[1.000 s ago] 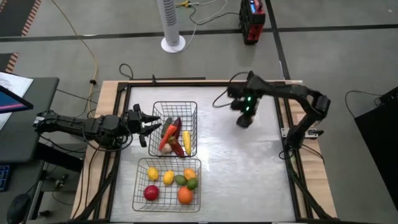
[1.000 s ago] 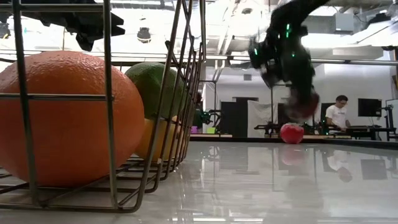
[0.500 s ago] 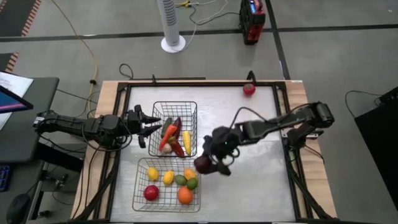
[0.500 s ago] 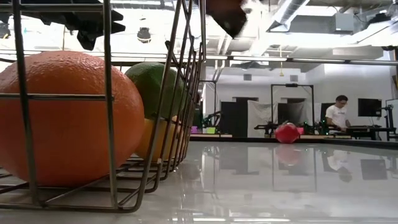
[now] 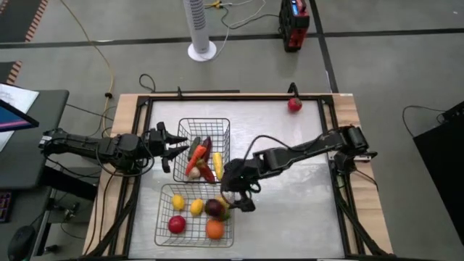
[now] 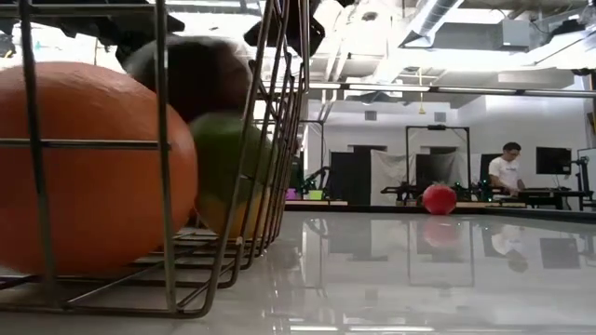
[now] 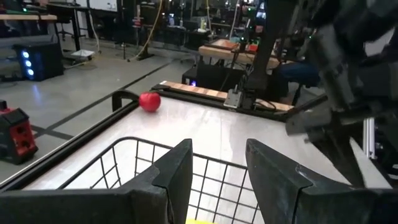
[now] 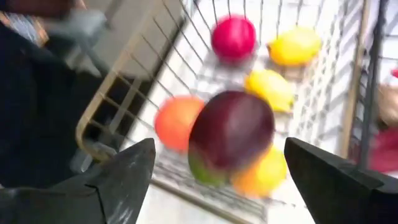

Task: Sort produce into baskets
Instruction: Put the tomato into the silver wire basket

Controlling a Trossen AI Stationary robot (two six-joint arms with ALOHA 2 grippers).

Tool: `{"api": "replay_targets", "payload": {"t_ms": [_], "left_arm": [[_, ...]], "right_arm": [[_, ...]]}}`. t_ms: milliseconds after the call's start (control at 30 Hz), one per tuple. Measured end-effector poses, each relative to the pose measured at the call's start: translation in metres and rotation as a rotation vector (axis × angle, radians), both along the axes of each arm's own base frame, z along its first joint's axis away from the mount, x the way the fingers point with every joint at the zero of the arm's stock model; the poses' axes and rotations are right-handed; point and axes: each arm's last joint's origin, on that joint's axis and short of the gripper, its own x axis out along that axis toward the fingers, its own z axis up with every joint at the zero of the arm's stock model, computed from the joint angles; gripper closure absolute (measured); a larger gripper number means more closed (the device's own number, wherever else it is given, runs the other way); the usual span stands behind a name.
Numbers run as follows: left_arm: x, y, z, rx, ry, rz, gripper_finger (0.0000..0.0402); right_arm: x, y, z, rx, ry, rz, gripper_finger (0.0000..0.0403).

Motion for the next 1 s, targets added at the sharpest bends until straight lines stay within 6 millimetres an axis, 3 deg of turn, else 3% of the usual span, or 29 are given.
{"api": "replay_targets", "payload": {"t_ms": [133, 400, 600, 833, 1000], "left_arm": [[0.0, 0.0, 0.0, -0.001, -0.001, -0.001, 0.0264], [-0.001, 0.0, 0.001, -0.019, -0.013, -0.003, 0.0264], [-0.001, 0.0, 0.001, -0.02, -0.01, -0.008, 0.0264], [-0.001, 0.0, 0.001, -0.006, -0.007, 0.002, 0.0264], [-0.001, 0.001, 0.001, 0.023, 0.001, 0.025, 0.0264]], "right_arm": [[-0.006, -0.025, 0.014, -0.174, 0.136, -0.059, 0.0023], [-0.041, -0.104, 0.031, -0.446, 0.309, -0.372, 0.0023], [-0.077, -0.184, 0.005, -0.571, 0.46, -0.602, 0.0023], [-0.147, -0.285, -0.043, -0.597, 0.714, -0.967, 0.0023], [-0.191, -0.339, -0.047, -0.541, 0.739, -1.207, 0.0023]]}}
